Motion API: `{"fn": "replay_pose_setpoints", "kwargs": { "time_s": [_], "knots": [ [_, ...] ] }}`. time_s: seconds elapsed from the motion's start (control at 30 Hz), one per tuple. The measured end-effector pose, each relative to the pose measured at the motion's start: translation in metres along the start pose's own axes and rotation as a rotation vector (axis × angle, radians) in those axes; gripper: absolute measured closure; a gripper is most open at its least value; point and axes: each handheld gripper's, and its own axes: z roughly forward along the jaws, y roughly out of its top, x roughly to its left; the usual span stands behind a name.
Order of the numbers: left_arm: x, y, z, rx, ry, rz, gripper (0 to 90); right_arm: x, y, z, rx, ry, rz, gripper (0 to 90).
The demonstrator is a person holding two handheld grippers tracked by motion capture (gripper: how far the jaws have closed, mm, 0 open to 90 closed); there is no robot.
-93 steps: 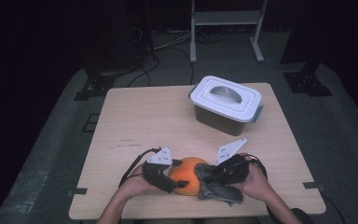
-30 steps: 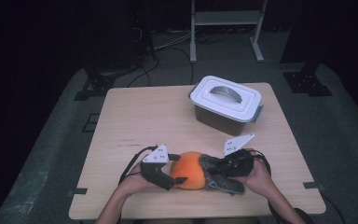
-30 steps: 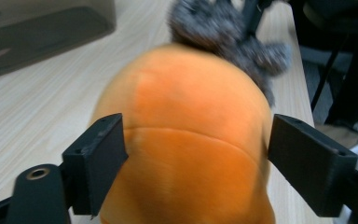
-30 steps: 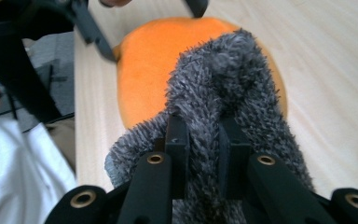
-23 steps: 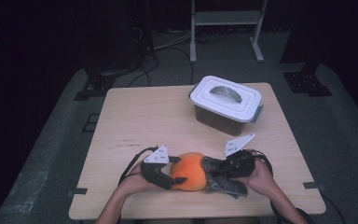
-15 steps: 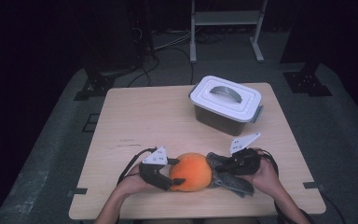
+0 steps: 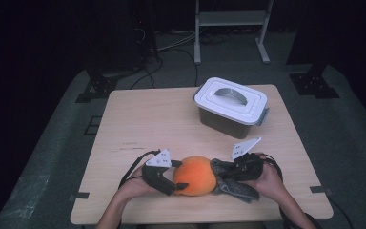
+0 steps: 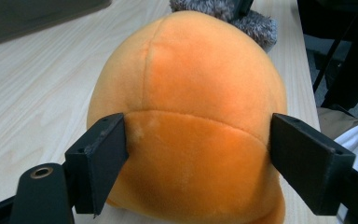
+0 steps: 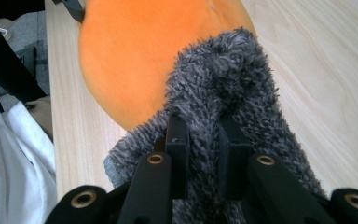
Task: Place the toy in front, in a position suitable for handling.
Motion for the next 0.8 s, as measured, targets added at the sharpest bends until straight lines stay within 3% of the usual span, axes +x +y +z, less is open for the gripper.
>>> {"fn": "replay_pose_setpoints", "kwargs": {
  "time_s": [0.1,0.2,0.27,0.4,0.5,0.63,0.7,0.8],
  "knots": [
    [-0.002,0.001,0.001,-0.003,0.024,0.012,28.8,0.002,0.004,-0.007,-0.047,-0.001,-0.011,76.9],
    [-0.008,0.007,0.005,-0.024,0.067,0.055,36.7,0.010,0.012,-0.015,-0.089,0.000,-0.034,76.9],
    [-0.012,0.011,0.010,-0.047,0.083,0.072,37.1,0.019,0.021,-0.018,-0.121,-0.002,-0.064,76.8],
    [-0.018,0.015,0.018,-0.041,0.090,0.108,35.1,0.026,0.026,-0.016,-0.104,-0.013,-0.097,76.6],
    [-0.015,0.014,0.014,-0.044,0.089,0.078,27.8,0.020,0.022,-0.012,-0.096,0.011,-0.076,76.8],
    [-0.009,0.013,0.013,-0.038,0.094,-0.005,15.1,0.012,0.015,-0.010,-0.077,0.025,-0.046,77.0],
    [-0.006,0.010,0.014,-0.027,0.070,-0.031,15.3,0.011,0.014,-0.012,-0.064,0.014,-0.044,77.0],
    [-0.008,0.009,0.014,-0.023,0.074,-0.004,24.0,0.012,0.014,-0.018,-0.081,-0.005,-0.053,77.1]
  ]
}}
